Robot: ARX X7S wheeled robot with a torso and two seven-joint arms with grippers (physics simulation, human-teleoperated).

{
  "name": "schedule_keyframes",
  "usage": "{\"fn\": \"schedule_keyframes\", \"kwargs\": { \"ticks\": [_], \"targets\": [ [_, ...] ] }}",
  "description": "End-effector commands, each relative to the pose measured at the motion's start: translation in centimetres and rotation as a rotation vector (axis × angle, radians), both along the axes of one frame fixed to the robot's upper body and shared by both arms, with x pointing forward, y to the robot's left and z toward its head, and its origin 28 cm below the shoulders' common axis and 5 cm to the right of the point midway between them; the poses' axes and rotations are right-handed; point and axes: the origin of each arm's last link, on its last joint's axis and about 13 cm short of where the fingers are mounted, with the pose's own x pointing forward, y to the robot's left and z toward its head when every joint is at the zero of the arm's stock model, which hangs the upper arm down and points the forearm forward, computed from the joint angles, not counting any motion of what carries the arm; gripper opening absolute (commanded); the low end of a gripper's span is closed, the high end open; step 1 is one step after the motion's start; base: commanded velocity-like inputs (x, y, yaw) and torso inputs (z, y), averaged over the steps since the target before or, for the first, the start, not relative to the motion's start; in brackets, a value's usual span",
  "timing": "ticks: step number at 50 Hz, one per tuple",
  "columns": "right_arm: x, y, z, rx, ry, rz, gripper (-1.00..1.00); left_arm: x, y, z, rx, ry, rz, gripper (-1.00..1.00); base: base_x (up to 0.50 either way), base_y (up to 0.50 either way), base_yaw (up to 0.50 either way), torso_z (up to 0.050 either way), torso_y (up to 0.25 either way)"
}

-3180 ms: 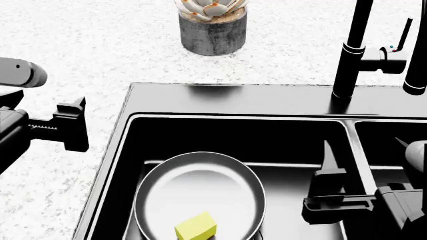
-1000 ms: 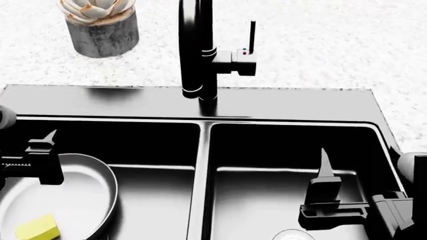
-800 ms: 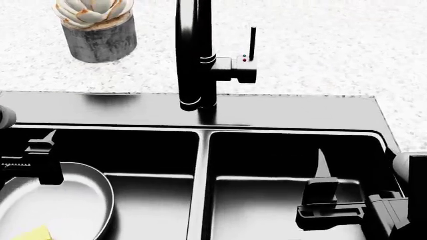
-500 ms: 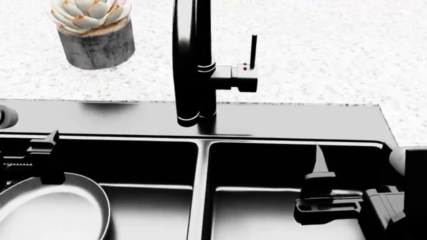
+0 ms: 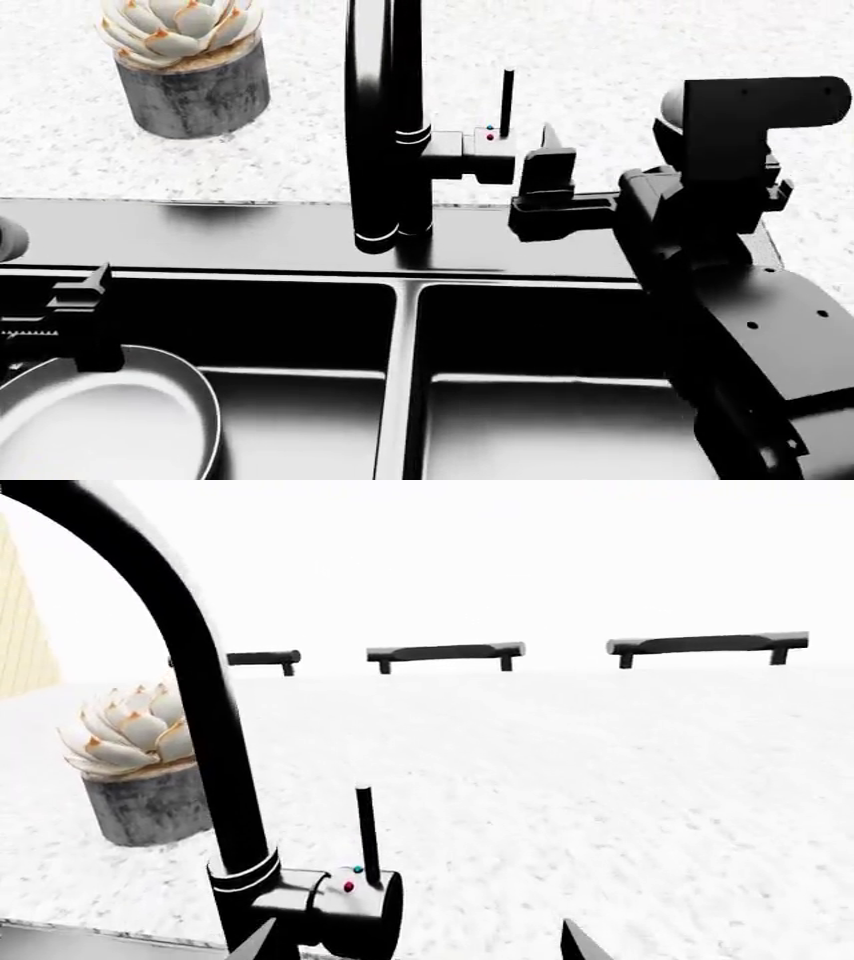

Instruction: Pick the pan and sponge and place them into the sink. Then turn on the water.

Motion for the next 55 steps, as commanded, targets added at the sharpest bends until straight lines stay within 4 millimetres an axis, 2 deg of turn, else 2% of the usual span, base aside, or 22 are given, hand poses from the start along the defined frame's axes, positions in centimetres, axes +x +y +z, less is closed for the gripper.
{"fn": "schedule_keyframes", "kwargs": {
  "ticks": [1, 17, 26, 32, 37, 44, 48, 55],
  "targets": [
    [5.0, 1.7, 1.2, -0.046, -0.008, 0.080, 1.00, -0.1, 0.3, -0.1, 0.004, 0.000, 0.011, 1.00, 0.00, 0.00, 0.00, 0.000, 0.000],
    [7.8, 2.5, 1.6, -0.114, 0.005, 0.098, 1.00, 0.0, -0.2, 0.1, -0.012, -0.014, 0.008, 1.00, 0.00, 0.00, 0.00, 0.000, 0.000],
    [8.6, 2.5, 1.6, -0.116, 0.010, 0.089, 1.00, -0.5, 0.5, 0.2, 0.014, -0.081, -0.009, 1.00, 0.00, 0.00, 0.00, 0.000, 0.000],
    [8.7, 2.7, 1.9, -0.111, 0.007, 0.089, 1.00, -0.1, -0.5, 0.3, 0.034, -0.094, -0.017, 1.00, 0.00, 0.00, 0.00, 0.000, 0.000],
    [8.7, 2.8, 1.7, -0.106, 0.013, 0.087, 1.00, -0.5, 0.3, 0.3, 0.023, -0.102, -0.025, 1.00, 0.00, 0.00, 0.00, 0.001, -0.055],
    [8.8, 3.2, 1.7, -0.086, 0.011, 0.090, 1.00, -0.6, 0.3, 0.3, 0.022, -0.110, -0.043, 1.00, 0.00, 0.00, 0.00, 0.008, -0.154],
    [8.8, 3.3, 2.1, -0.085, 0.003, 0.095, 1.00, -0.9, 1.2, 0.7, 0.027, -0.115, -0.036, 1.00, 0.00, 0.00, 0.00, 0.011, -0.198],
    [8.9, 3.3, 2.7, -0.082, -0.016, 0.091, 1.00, -0.7, 1.1, 2.1, 0.034, -0.143, -0.033, 1.00, 0.00, 0.00, 0.00, 0.011, -0.193]
  ]
}}
